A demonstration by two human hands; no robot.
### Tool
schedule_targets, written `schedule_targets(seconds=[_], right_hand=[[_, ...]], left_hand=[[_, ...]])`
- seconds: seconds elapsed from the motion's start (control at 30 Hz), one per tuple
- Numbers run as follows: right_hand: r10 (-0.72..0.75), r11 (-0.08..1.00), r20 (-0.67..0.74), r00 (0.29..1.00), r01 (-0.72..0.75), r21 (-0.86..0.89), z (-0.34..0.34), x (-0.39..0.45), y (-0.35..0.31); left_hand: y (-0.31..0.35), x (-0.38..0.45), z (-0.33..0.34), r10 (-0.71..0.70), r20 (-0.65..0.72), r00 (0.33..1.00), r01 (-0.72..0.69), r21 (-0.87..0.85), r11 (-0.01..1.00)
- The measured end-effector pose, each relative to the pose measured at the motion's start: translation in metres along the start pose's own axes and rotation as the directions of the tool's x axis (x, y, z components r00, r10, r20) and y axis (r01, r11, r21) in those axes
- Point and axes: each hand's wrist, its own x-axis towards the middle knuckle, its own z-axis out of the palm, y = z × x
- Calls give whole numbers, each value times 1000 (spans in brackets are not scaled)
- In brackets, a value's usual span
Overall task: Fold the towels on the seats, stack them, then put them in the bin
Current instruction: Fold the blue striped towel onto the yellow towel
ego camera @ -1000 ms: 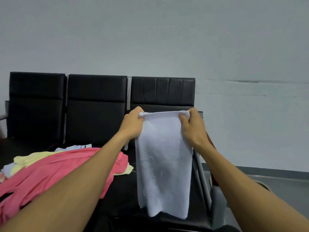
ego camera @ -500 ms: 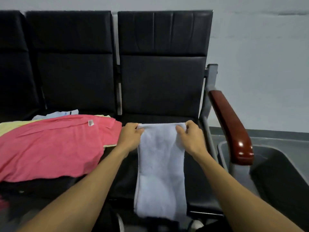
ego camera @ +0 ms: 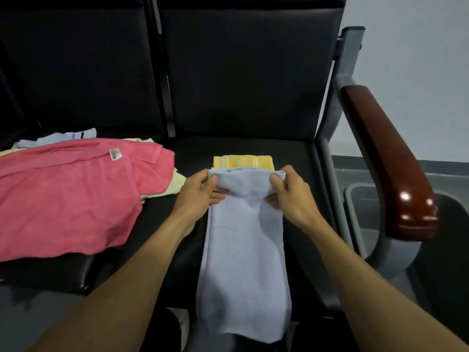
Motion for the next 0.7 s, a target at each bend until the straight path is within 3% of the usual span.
schedule_targets(seconds=[0.13, 0.2, 0.37, 0.5, 0.6, 0.7], right_hand=[[19, 976, -43, 999, -9, 219, -7, -2, -1], [84, 948, -48, 995, -65, 311, -6, 1, 3], [152, 968, -45, 987, -140, 209, 5, 3, 20], [287, 949, 1, 958, -285, 135, 13, 3, 31], [367, 900, 164, 916, -394, 185, 13, 1, 39], [371, 902, 304, 878, -418, 107, 11, -4, 39]], left_hand=[[6, 2, -8, -3, -4, 1000, 2, -159, 987], [2, 4, -11, -13, -36, 999, 9, -128, 992], [-9, 4, -7, -21, -9, 1000, 21, -24, 999], [-13, 1, -6, -176, 173, 969, 176, 14, 984], [-14, -5, -7, -293, 361, 885, 293, 56, 955], [-17, -11, -11, -313, 452, 835, 253, 191, 949]])
